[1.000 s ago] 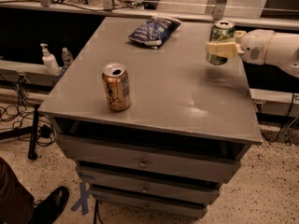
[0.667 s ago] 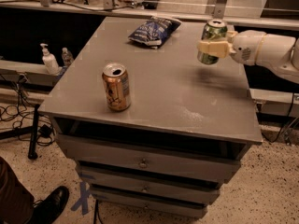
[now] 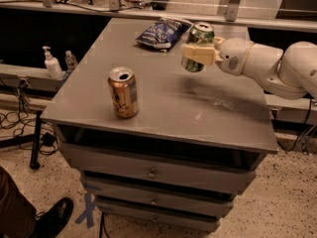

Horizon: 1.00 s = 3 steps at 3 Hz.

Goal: Move green can near orange can

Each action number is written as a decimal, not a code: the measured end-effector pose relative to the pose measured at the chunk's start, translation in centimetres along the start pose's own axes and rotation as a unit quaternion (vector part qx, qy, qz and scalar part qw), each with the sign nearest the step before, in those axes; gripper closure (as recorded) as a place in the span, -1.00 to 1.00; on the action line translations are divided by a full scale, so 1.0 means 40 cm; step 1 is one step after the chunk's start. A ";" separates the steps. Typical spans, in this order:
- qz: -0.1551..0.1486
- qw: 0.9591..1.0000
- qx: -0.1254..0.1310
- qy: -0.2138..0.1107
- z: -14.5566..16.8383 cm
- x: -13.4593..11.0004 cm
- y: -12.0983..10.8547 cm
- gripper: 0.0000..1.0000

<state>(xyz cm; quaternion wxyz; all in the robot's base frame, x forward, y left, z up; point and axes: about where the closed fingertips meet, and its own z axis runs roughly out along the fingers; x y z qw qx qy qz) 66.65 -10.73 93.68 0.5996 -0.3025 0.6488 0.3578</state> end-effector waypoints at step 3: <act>0.018 0.999 -0.047 0.009 0.058 0.111 0.206 1.00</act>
Offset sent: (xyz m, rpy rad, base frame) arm -0.0652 0.0752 -0.0459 0.0026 0.0432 0.0888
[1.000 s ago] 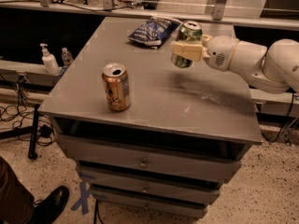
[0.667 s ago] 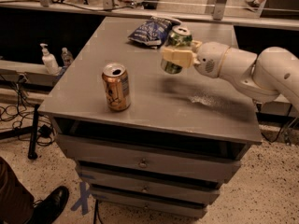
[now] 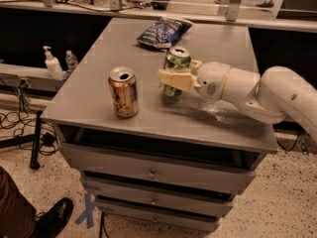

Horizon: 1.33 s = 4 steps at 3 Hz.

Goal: Move green can near orange can

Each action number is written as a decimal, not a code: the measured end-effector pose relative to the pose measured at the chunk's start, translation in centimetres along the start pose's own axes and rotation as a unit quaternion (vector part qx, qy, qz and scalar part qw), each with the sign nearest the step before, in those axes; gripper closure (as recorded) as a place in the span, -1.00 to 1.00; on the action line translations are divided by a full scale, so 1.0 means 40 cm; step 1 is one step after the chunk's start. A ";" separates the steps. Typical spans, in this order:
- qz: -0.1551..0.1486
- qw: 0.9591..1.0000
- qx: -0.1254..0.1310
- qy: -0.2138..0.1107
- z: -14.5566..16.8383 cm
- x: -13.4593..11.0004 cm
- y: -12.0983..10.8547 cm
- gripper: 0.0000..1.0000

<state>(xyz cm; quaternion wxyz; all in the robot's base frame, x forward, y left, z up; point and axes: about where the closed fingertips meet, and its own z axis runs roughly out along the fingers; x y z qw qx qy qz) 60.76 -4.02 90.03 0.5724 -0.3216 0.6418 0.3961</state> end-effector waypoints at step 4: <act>-0.013 0.994 -0.103 -0.021 0.017 0.073 0.141 1.00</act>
Offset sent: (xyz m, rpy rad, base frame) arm -0.0458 0.0387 -0.0018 0.0922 -0.0221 0.1346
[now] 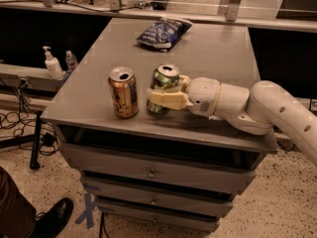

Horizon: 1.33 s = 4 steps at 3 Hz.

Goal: Move green can near orange can

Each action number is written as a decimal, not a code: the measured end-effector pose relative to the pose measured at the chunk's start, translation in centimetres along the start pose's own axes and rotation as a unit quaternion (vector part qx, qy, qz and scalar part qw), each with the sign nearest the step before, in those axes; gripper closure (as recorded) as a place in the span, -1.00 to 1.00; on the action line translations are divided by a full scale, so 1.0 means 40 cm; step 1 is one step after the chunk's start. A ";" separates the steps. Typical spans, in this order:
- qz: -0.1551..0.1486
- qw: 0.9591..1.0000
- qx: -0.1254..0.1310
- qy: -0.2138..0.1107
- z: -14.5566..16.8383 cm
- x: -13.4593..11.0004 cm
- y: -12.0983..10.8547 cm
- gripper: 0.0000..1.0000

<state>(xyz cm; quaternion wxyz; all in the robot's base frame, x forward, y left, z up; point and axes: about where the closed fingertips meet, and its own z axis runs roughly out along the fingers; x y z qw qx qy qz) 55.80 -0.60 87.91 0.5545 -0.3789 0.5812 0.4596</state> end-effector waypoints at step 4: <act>-0.077 0.995 -0.043 0.046 -0.004 -0.026 -0.001 -0.71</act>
Offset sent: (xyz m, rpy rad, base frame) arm 0.0074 -0.0157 0.0084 -0.1456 -0.1386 0.0661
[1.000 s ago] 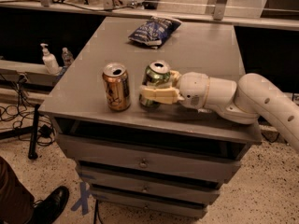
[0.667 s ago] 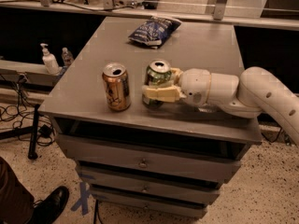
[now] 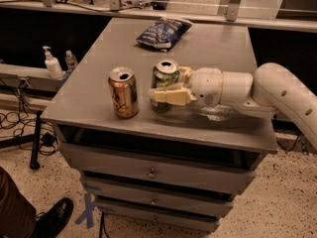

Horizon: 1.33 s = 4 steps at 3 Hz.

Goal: Move green can near orange can

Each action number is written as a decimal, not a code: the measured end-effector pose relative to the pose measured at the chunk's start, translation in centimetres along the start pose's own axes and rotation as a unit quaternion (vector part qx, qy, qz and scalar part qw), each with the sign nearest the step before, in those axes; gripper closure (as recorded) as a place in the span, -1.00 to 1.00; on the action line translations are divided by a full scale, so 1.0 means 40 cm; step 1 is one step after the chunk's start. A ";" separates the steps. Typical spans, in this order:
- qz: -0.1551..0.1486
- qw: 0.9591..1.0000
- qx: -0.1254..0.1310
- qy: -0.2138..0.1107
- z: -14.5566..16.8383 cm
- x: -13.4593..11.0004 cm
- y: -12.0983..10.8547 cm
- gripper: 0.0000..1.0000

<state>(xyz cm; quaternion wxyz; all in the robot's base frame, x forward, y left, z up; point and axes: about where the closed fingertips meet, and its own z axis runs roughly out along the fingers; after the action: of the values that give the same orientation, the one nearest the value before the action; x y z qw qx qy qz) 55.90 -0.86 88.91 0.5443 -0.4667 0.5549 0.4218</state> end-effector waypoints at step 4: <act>0.013 1.000 -0.007 -0.004 0.013 -0.010 0.035 -1.00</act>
Offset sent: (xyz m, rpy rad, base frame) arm -0.0155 0.0194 -0.0104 0.0278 0.0476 0.0634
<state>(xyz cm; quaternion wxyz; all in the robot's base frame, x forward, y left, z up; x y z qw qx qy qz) 54.63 -0.05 89.22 0.5379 -0.4616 0.5559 0.4343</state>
